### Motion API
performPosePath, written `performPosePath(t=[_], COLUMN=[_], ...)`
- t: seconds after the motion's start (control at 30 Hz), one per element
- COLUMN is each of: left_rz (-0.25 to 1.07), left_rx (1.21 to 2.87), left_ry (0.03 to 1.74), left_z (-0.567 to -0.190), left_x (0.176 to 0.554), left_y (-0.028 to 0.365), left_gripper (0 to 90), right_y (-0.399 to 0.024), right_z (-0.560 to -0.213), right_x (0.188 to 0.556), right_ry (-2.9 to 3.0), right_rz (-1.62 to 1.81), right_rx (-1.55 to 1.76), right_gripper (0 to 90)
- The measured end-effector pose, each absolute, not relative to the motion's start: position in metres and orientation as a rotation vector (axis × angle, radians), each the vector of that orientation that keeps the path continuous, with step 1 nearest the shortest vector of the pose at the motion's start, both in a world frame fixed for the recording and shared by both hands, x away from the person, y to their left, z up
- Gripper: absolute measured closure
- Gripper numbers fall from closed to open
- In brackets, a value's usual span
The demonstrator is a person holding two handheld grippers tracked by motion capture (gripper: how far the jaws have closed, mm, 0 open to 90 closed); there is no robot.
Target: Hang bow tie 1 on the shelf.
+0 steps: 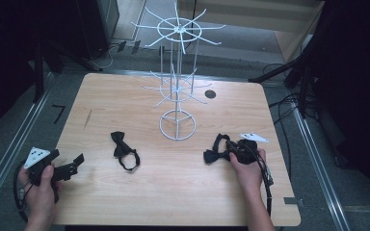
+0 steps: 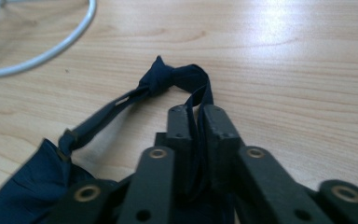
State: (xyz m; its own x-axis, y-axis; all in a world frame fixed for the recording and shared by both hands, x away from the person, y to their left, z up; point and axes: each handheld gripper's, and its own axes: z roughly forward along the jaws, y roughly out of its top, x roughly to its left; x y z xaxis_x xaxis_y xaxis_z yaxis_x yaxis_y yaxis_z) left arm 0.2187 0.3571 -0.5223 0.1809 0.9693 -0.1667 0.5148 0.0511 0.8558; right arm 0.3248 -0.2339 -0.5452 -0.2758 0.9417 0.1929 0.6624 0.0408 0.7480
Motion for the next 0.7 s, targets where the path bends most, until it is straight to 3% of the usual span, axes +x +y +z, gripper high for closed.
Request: performPosePath(t=[0.1, 0.47, 0.7], left_rz=[0.694, 0.781, 0.732], left_rx=[1.56, 1.6, 1.601], left_ry=[1.474, 1.5, 1.501], left_z=[-0.522, -0.521, -0.522], left_x=[0.219, 0.222, 0.224], left_y=[0.355, 0.348, 0.35], left_gripper=[1.4, 1.4, 1.4], right_y=[-0.235, -0.233, -0.236], right_z=[-0.541, -0.522, -0.508], right_x=[0.324, 0.316, 0.31], right_ry=[1.941, 1.906, 1.871], right_rz=[1.153, 1.248, 1.295], right_rx=[1.621, 1.524, 1.478], right_gripper=[89.7, 90.0, 90.0])
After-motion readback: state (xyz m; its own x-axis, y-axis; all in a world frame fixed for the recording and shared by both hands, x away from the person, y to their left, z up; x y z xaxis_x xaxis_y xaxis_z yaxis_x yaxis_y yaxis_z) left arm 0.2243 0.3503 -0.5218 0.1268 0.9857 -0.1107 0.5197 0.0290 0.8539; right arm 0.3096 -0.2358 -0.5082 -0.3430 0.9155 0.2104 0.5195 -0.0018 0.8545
